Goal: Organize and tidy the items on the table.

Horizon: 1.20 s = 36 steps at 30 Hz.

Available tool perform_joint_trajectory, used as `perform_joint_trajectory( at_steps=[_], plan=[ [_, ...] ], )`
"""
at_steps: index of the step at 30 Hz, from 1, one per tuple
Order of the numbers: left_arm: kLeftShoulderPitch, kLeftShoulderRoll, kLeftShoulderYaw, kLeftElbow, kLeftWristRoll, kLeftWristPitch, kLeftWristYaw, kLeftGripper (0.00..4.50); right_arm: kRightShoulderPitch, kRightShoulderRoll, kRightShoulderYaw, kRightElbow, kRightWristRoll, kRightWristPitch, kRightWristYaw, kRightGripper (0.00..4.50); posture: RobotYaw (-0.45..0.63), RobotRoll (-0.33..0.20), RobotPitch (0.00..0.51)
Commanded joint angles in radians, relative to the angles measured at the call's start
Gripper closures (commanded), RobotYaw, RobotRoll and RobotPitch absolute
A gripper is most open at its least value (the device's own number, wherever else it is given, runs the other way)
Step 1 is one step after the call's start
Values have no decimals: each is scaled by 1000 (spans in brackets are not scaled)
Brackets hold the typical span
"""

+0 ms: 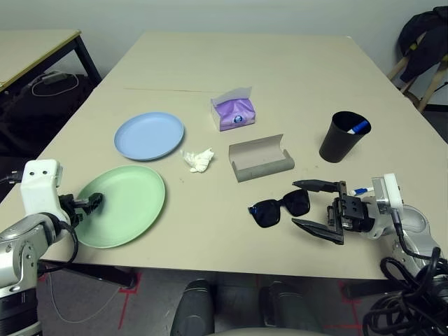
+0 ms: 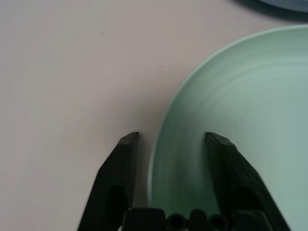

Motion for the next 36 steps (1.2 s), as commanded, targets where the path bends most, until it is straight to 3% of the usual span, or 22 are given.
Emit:
perform_joint_trajectory(
  at_steps=[1,6,22,31,36],
  plan=[
    [47,22,-53,21,26,30,-20,2907,12,-5,-10,5,-6,-9,-3,0,129,0,73],
    [48,30,-60,27,25,24,-36,4473,18,-5,-9,5,-8,-11,-5,0,122,0,73],
    [-12,107,68,-54,-151,104,-222,4473,8,-5,-7,22,-15,-22,-3,0,132,0,80],
    [-103,124,154,-115,-306,187,-277,4473,7,-6,-6,26,-17,-22,0,0,134,0,85],
    [-220,87,196,-75,-342,214,-203,4473,11,-8,-5,23,-18,-22,-1,0,134,0,85]
  ],
)
